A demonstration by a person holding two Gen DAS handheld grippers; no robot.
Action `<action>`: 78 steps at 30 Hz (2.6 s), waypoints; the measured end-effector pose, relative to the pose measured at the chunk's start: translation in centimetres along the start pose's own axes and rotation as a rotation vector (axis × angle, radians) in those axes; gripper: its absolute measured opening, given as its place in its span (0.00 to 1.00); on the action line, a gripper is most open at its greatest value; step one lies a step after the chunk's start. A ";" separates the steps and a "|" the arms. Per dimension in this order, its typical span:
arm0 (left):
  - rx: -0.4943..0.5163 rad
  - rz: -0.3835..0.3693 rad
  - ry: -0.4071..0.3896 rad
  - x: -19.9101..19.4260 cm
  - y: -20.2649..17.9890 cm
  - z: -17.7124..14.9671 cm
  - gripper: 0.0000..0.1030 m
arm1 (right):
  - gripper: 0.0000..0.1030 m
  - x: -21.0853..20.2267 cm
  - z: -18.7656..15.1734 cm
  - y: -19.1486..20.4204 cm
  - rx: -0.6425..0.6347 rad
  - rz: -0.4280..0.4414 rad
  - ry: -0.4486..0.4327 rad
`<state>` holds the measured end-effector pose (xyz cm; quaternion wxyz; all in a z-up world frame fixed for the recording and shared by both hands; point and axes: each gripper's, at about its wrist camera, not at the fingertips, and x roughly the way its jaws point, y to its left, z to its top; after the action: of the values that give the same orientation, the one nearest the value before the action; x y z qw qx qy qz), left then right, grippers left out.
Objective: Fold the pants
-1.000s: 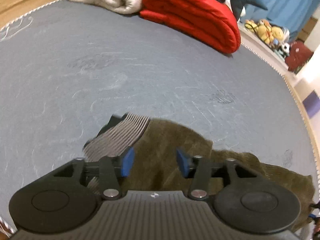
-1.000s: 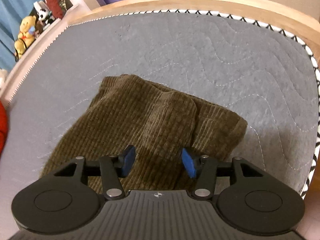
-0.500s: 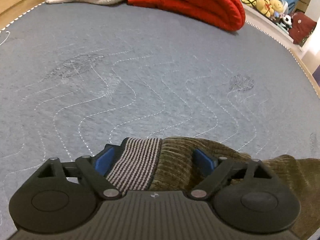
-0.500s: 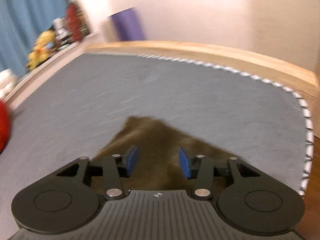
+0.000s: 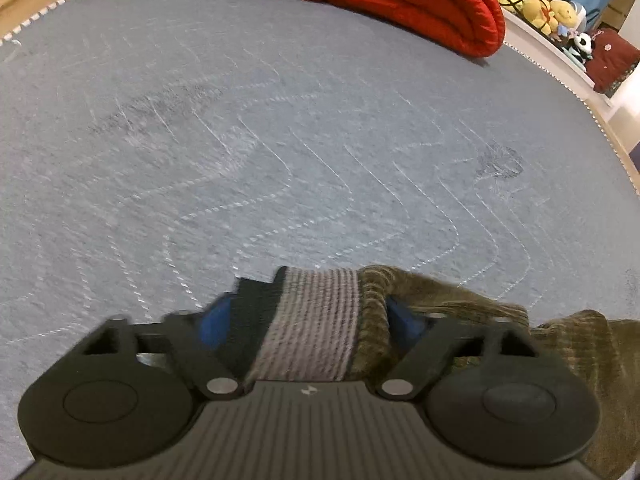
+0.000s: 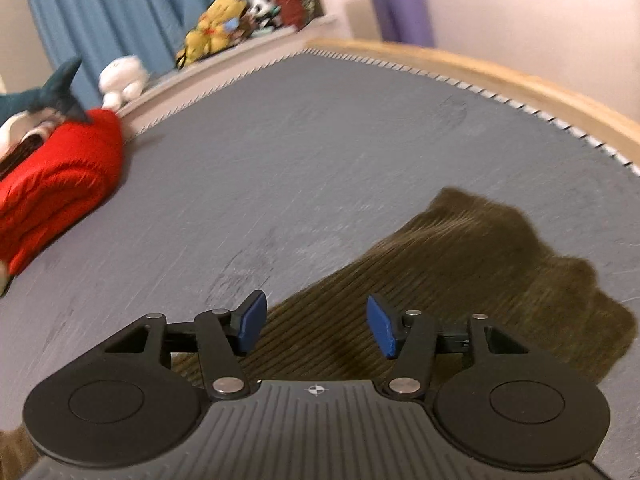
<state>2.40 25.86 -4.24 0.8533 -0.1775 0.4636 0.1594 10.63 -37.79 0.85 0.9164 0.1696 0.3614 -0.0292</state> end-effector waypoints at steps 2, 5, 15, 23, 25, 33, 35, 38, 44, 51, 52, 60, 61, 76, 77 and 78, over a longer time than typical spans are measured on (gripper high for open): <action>0.024 0.005 -0.037 -1.8 -0.1 0.0 0.54 | 0.59 0.4 -0.4 0.8 -0.024 0.019 0.028; 0.021 -0.018 -0.168 -7.2 -0.5 -0.3 0.49 | 0.59 1.0 -0.9 1.9 -0.060 0.032 0.046; -0.219 -0.002 -0.016 -8.0 6.0 -3.8 0.59 | 0.60 2.9 -2.4 4.8 -0.145 0.024 0.079; -0.059 -0.093 -0.289 -13.1 2.3 -2.7 0.38 | 0.64 6.0 -4.1 4.9 -0.213 -0.051 0.176; -0.028 -0.205 -0.213 -11.9 1.0 -2.8 0.34 | 0.66 5.9 -4.1 5.1 -0.241 -0.048 0.174; 0.049 -0.062 -0.044 -1.8 0.0 -2.1 0.03 | 0.67 5.4 -3.4 3.3 -0.218 -0.018 0.176; 0.113 -0.016 -0.066 -0.8 -1.0 -2.0 0.03 | 0.67 5.1 -2.9 1.9 -0.190 -0.040 0.164; 0.211 0.075 -0.087 0.1 -3.1 -2.1 0.02 | 0.67 4.5 -1.6 -1.3 -0.131 -0.115 0.119; 0.102 0.169 -0.032 -1.5 -4.7 -0.5 0.18 | 0.64 2.8 1.0 -11.9 0.105 -0.282 0.064; 0.203 0.045 -0.242 -7.9 -11.6 -0.8 0.55 | 0.31 -1.4 1.8 -19.3 0.317 -0.179 -0.027; 0.212 0.018 -0.251 -8.4 -12.4 -1.0 0.55 | 0.38 -2.1 1.9 -19.5 0.303 -0.237 -0.051; 0.320 -0.070 -0.272 -8.3 -17.1 -2.5 0.59 | 0.62 -1.7 1.4 -22.0 0.377 -0.195 -0.002; 0.322 -0.067 -0.267 -8.1 -17.2 -2.5 0.59 | 0.61 -1.2 1.0 -22.0 0.376 -0.186 0.017; 0.370 -0.094 -0.234 -7.9 -18.0 -3.3 0.59 | 0.14 -7.8 2.0 -16.2 0.240 -0.357 -0.141; 0.385 -0.100 -0.229 -7.9 -18.2 -3.5 0.59 | 0.16 -7.0 1.8 -16.9 0.260 -0.368 -0.093; 0.399 -0.105 -0.225 -7.8 -18.5 -3.7 0.59 | 0.18 -5.8 1.6 -17.7 0.268 -0.376 -0.029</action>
<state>3.65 6.98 3.37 0.9249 -0.0101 0.3781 0.0387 4.29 -55.35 0.70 0.8692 0.2190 0.3664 -0.2494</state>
